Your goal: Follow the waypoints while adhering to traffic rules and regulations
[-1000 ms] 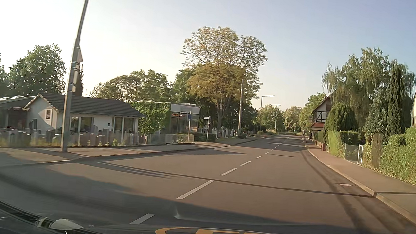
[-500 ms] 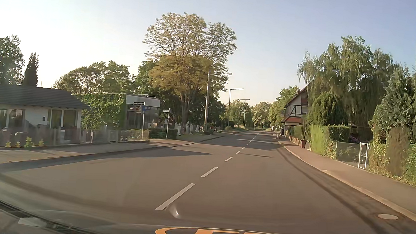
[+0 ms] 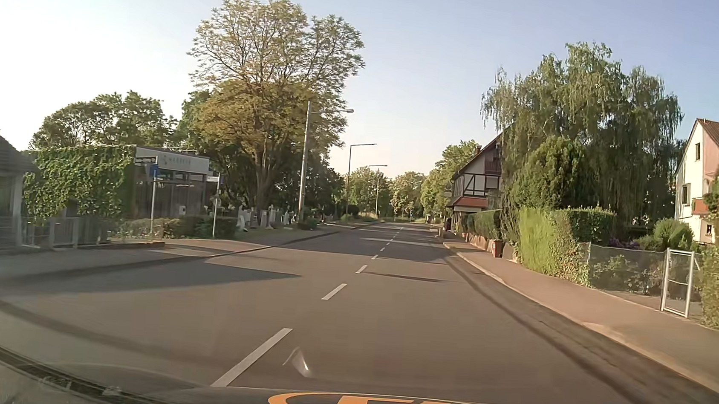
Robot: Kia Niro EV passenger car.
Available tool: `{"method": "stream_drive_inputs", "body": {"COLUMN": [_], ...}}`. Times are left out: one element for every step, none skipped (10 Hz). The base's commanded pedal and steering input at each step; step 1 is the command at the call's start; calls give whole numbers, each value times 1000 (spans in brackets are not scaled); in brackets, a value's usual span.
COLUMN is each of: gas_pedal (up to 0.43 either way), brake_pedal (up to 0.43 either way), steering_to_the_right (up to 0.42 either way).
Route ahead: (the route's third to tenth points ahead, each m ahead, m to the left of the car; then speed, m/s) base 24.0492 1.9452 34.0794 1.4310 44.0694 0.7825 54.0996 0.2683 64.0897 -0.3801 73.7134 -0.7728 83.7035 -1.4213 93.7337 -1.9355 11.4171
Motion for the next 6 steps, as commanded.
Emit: {"method": "stream_drive_inputs", "body": {"gas_pedal": [220, 220, 220, 220, 220, 220], "brake_pedal": [0, 0, 0, 0, 0, 0], "steering_to_the_right": [47, 43, 29, 13, 7, 6]}}
